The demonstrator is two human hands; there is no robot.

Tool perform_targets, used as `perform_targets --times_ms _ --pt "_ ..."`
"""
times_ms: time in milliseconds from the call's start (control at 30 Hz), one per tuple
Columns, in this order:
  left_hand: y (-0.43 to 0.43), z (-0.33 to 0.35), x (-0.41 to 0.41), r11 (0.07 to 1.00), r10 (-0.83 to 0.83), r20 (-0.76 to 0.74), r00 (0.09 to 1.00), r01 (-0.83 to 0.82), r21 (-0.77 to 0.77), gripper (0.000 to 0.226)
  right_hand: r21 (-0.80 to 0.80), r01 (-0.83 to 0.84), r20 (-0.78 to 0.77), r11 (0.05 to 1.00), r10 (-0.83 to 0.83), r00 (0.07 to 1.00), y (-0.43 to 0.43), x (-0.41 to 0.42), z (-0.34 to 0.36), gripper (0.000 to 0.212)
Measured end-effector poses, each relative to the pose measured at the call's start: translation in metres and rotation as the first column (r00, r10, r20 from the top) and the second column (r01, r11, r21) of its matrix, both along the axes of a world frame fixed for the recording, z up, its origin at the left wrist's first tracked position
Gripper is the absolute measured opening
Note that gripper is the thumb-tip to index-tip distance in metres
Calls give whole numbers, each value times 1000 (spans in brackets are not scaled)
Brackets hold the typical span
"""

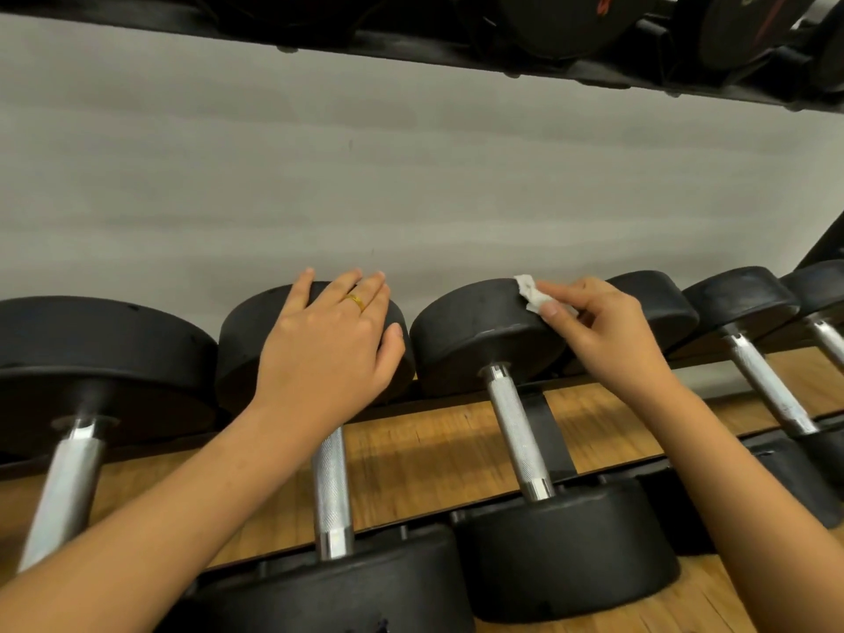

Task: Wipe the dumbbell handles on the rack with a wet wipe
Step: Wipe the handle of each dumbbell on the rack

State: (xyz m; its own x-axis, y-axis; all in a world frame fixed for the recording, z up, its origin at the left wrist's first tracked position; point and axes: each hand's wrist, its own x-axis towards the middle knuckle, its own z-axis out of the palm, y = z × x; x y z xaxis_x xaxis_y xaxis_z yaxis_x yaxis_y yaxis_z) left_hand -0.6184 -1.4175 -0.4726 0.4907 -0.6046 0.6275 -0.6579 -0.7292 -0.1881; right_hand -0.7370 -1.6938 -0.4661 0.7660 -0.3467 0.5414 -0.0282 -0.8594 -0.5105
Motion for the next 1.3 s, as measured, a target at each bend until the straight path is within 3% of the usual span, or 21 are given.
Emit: perform_targets --times_ms 133,300,500,633,767,900,967,1067,1200,1300 --pt "0 1 0 1000 4 2 1000 -4 -8 55 73 85 38 994 -87 995 -2 6 -6 33" --pt "-1 0 0 1000 4 -8 1000 -4 -7 55 -66 -66 38 996 69 997 19 6 4 28" --pt "-2 0 -2 1000 18 -20 1000 -18 3 57 -70 -14 36 997 17 999 12 11 12 27" --pt "-1 3 -1 999 27 -39 999 -26 38 61 -299 -239 -163 924 197 967 35 25 27 25" --pt "0 5 -3 998 30 -62 998 -27 49 62 -436 -345 -342 831 202 918 45 63 55 24" --pt "2 5 -3 998 12 -71 997 -8 59 65 -445 -511 -619 735 160 769 58 91 79 23" --pt "2 5 -2 999 11 -64 998 -9 42 64 -348 -535 -733 770 133 668 54 95 97 21" --pt "2 3 -2 1000 1 -82 997 1 31 60 -241 -567 -789 788 181 587 55 106 101 18" --pt "4 5 -2 999 -10 -102 995 14 33 59 -289 -643 -833 710 144 534 83 131 73 8" --pt "5 6 -1 999 -17 -100 995 21 36 56 -261 -639 -872 724 107 478 77 122 87 12"
